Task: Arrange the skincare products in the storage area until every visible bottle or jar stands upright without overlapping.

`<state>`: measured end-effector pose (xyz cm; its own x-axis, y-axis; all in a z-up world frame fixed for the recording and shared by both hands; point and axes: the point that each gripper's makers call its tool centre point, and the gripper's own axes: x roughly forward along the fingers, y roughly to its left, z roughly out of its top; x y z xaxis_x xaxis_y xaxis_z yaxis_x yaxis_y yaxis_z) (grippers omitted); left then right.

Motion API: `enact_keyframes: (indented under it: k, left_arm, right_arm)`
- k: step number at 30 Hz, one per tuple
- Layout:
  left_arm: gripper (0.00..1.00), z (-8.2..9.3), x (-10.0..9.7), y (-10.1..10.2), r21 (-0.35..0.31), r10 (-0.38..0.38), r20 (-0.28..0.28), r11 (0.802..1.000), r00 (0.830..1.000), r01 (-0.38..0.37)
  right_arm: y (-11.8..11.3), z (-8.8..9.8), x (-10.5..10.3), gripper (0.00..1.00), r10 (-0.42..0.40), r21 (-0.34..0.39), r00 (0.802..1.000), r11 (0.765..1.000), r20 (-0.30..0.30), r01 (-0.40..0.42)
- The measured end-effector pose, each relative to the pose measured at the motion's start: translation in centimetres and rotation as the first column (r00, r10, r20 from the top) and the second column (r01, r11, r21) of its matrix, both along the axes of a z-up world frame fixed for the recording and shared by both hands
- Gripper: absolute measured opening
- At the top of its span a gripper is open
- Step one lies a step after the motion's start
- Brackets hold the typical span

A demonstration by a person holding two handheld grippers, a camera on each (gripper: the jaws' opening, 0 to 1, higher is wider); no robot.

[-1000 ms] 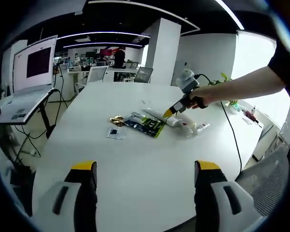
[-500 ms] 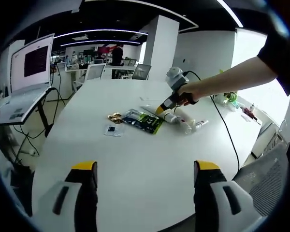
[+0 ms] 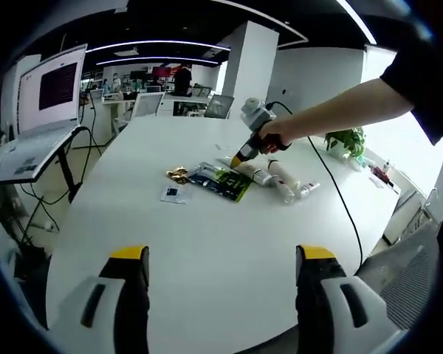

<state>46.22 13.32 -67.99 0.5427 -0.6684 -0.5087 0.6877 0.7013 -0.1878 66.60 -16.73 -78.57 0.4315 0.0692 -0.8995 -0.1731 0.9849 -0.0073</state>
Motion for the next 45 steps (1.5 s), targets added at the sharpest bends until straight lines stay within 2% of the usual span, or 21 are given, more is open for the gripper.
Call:
enact_keyframes:
  k: [4,10,14,21,24,31,35,39,45]
  left_arm:
    - [0.76,0.0,0.0,0.1,0.004,0.005,0.0,1.0,1.0,-0.005]
    - [0.76,-0.1,0.0,0.0,0.007,0.007,-0.003,1.0,1.0,-0.007]
    - [0.76,-0.2,0.0,-0.1,0.008,0.005,-0.004,1.0,1.0,-0.005]
    - [0.77,-0.1,0.0,0.0,0.006,0.013,-0.002,1.0,1.0,-0.013]
    - [0.77,-0.1,0.1,0.0,0.005,0.014,-0.001,1.0,1.0,-0.014]
    - [0.77,0.0,0.1,0.0,0.005,0.015,0.005,1.0,1.0,-0.015]
    - [0.77,0.1,0.1,0.0,0.003,0.013,0.011,1.0,1.0,-0.013]
    - [0.77,0.3,0.1,-0.1,0.005,0.009,0.019,1.0,1.0,-0.009]
    - [0.77,0.4,-0.1,-0.3,0.009,-0.005,0.03,1.0,1.0,0.005]
  right_arm:
    - [-0.4,-0.5,0.3,0.44,-0.015,0.001,1.0,1.0,-0.02,0.015]
    - [-0.6,-0.8,-0.4,0.38,-0.041,-0.008,0.998,0.999,-0.041,0.041]
    - [-0.7,-0.7,-0.1,0.35,-0.025,-0.02,0.999,1.0,-0.038,0.024]
    - [-1.2,-0.6,-0.2,0.28,-0.056,-0.011,0.998,0.998,0.016,0.057]
    - [-1.2,-0.3,-0.2,0.27,-0.021,-0.05,0.999,0.998,0.034,0.023]
    - [-0.4,0.6,-0.2,0.26,-0.002,-0.052,0.998,0.999,0.068,0.006]
    - [-0.3,1.8,-0.6,0.25,-0.002,-0.046,0.995,0.999,0.102,0.007]
    - [-0.1,3.2,-1.5,0.25,-0.025,-0.018,0.985,0.999,0.169,0.029]
    - [0.6,5.7,-3.1,0.25,0.015,-0.057,0.964,0.998,0.266,0.001]
